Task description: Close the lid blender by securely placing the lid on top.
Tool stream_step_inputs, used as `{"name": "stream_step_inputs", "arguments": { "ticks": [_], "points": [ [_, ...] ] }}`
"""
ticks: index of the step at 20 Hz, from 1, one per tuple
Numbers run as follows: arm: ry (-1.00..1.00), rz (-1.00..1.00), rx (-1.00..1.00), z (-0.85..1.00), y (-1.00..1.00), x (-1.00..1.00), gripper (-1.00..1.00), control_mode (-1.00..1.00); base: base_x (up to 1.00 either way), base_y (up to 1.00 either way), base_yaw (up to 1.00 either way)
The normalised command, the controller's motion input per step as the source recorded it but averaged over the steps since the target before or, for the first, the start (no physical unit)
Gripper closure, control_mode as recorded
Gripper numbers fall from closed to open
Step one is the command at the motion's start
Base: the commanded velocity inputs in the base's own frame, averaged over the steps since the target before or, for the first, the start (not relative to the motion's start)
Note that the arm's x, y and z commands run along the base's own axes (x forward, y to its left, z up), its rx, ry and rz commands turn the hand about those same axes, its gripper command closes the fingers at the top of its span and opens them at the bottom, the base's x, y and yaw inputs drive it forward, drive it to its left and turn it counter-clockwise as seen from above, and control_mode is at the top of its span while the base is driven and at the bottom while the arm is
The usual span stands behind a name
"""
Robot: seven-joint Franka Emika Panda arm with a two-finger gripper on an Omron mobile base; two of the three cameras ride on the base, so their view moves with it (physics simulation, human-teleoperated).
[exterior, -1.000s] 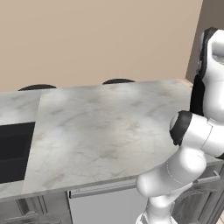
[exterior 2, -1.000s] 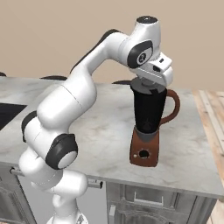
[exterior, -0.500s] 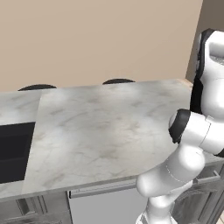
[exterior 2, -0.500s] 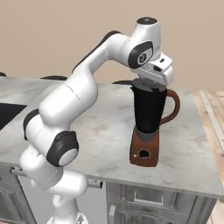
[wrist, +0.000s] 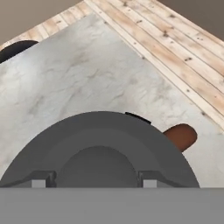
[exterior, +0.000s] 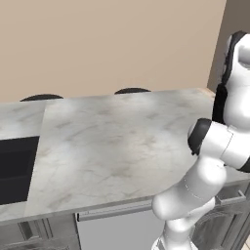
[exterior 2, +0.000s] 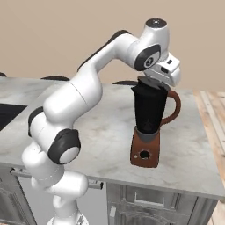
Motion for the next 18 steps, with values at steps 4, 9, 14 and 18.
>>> {"name": "stream_step_inputs", "arguments": {
  "ticks": [4,9,14,18],
  "points": [
    [-0.24,0.00,-0.07,-0.68,0.14,-0.15,1.00,-1.00,0.00,0.00,0.00],
    [-0.08,0.00,-0.24,-0.89,0.42,-0.01,1.00,-1.00,0.00,0.00,0.00],
    [0.01,0.00,-0.13,-0.72,0.12,0.00,1.00,-1.00,0.00,0.00,0.00],
    [0.09,0.00,0.00,-0.21,-0.07,0.00,1.00,-1.00,0.00,0.00,0.00]
  ]
}}
